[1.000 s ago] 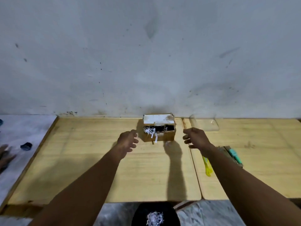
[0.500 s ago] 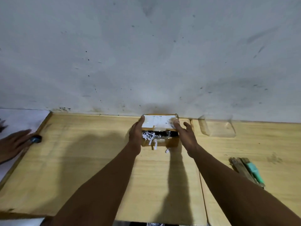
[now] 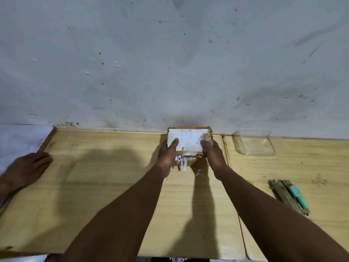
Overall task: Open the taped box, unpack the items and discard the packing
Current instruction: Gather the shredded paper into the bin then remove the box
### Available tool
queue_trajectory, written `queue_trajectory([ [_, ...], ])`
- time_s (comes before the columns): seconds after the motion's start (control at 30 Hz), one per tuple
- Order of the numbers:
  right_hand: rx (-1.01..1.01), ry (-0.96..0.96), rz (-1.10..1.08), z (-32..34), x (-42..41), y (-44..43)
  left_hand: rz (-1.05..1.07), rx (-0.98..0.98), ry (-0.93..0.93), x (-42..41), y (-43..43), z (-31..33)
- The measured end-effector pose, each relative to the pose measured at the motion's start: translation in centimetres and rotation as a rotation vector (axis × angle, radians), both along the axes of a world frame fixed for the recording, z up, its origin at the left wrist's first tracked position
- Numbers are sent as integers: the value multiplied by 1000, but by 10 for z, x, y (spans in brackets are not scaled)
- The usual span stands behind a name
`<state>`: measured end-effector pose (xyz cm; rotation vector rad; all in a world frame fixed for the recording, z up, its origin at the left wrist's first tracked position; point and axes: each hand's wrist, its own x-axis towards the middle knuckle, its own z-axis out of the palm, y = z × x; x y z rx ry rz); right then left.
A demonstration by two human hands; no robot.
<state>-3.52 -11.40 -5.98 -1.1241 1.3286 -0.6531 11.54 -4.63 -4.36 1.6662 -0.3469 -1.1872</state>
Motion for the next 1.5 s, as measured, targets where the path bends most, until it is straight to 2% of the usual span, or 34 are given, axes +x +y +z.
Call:
queue_trajectory([
  [0.27,-61,80,-28,36,-21,43,-36,38,-42,-11,32,37],
  [0.63,-4,318,-80,53,-109,183,-143,145,-3,-89,163,51],
  [0.77,-21,417,-31,56,-146,231,-194,224,-87,-122,203,46],
  [0.9,-79,520,23,51,-177,279,-216,350,-281,-151,245,35],
  [1.0,-54,557,70,27,-196,315,-236,406,-272,-170,285,11],
  [1.1,93,555,127,-11,-204,339,-241,519,-224,-177,320,-27],
  [1.2,258,541,176,-57,-203,352,-291,654,-69,-176,339,-82],
  [1.3,381,555,185,-106,-197,359,-327,779,57,-169,344,-135],
  [1.5,469,523,184,-198,-176,347,-352,833,64,-153,324,-219],
])
